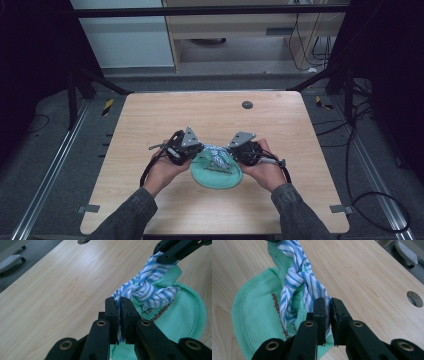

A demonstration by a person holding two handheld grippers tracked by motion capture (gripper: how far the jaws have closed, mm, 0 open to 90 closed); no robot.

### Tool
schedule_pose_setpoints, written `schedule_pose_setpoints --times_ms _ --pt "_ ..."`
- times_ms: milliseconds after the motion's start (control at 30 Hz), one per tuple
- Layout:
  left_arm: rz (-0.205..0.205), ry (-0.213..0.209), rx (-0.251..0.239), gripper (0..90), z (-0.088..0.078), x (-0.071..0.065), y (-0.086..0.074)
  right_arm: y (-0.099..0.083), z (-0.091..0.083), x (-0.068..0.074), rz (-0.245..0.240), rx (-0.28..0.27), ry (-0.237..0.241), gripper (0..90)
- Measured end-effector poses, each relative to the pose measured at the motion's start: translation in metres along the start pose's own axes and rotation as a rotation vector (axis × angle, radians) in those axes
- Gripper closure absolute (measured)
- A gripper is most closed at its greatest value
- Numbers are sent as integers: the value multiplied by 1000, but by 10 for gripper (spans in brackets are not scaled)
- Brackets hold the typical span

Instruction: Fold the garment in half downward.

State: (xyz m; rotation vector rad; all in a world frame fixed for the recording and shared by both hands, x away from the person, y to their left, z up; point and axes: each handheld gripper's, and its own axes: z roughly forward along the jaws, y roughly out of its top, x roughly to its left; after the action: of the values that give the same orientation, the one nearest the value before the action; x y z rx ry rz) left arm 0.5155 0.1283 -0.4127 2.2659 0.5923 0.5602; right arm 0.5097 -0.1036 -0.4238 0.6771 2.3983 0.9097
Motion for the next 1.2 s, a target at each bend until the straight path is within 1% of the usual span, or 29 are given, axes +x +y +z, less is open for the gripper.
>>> schedule_pose_setpoints --times_ms 233,433,667,900,1000,1100,1200 --pt "3 -12 1 853 -2 -9 -9 -6 1 7 -5 3 11 826" --pt "1 -30 15 852 -1 -18 -21 -13 3 17 -12 9 28 825" --pt "-11 -42 17 850 -1 -23 -31 -18 4 25 -19 15 39 823" --pt "-37 -63 5 840 -3 -31 -42 -24 2 33 -25 19 59 816" --pt "-37 -67 10 842 -2 -32 -45 -27 2 37 -23 21 68 814" --pt "-30 -73 19 842 -2 -34 -48 -28 2 39 -22 22 73 808" --pt "-35 -78 17 846 -2 -35 -50 -29 1 41 -21 19 80 805"
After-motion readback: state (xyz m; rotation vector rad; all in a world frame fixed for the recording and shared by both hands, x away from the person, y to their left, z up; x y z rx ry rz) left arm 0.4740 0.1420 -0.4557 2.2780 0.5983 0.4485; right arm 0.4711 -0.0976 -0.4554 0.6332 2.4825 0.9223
